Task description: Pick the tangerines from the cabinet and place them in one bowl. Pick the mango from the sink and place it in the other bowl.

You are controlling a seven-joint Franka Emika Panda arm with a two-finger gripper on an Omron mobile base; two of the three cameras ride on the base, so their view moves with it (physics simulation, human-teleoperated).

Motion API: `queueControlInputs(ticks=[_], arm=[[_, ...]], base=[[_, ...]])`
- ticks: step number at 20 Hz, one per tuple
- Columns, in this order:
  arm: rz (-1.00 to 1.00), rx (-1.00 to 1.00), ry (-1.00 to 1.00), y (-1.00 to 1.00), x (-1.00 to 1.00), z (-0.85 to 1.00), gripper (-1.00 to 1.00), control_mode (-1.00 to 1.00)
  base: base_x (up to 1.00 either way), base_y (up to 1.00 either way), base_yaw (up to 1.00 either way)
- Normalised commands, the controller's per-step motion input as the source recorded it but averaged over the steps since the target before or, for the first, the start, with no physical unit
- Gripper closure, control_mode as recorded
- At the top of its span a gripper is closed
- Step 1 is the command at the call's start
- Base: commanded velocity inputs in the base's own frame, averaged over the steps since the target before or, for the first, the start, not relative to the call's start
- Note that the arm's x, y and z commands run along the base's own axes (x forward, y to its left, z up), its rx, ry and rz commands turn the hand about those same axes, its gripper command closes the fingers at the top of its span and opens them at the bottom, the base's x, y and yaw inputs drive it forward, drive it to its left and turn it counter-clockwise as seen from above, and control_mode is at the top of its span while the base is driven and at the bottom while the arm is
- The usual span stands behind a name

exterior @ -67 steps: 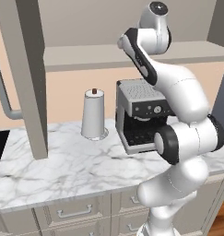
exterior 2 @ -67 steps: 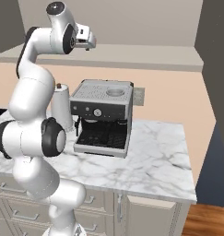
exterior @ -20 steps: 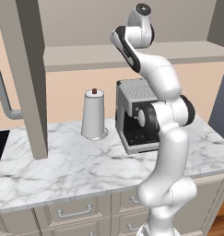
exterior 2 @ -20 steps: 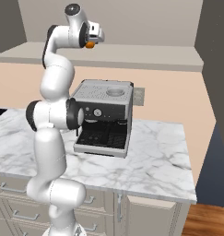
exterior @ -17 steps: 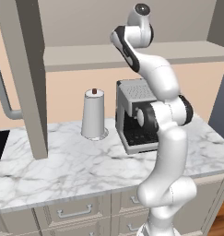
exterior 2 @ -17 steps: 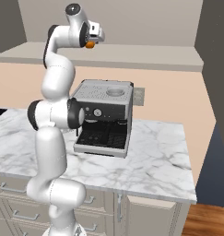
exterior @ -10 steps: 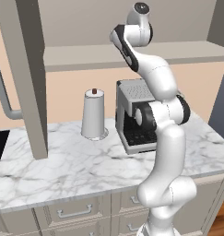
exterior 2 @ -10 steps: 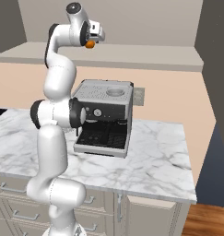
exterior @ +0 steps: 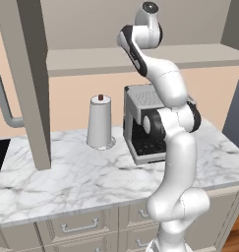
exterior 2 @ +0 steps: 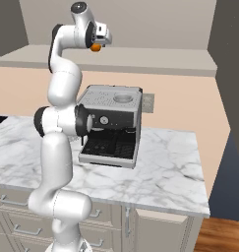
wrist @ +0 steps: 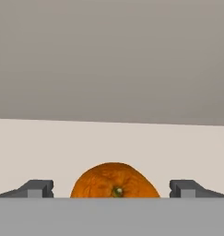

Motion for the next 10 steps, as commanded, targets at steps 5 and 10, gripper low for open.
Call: queueControlInputs(ticks=[5,10], arm=[[0.0,0.0,0.0,0.0,0.01,-0.16,-1.0,-1.0],[0.0,0.0,0.0,0.0,0.13,-0.11,1.0,-1.0]], base=[[0.0,0.0,0.0],[0.0,0.0,0.0]])
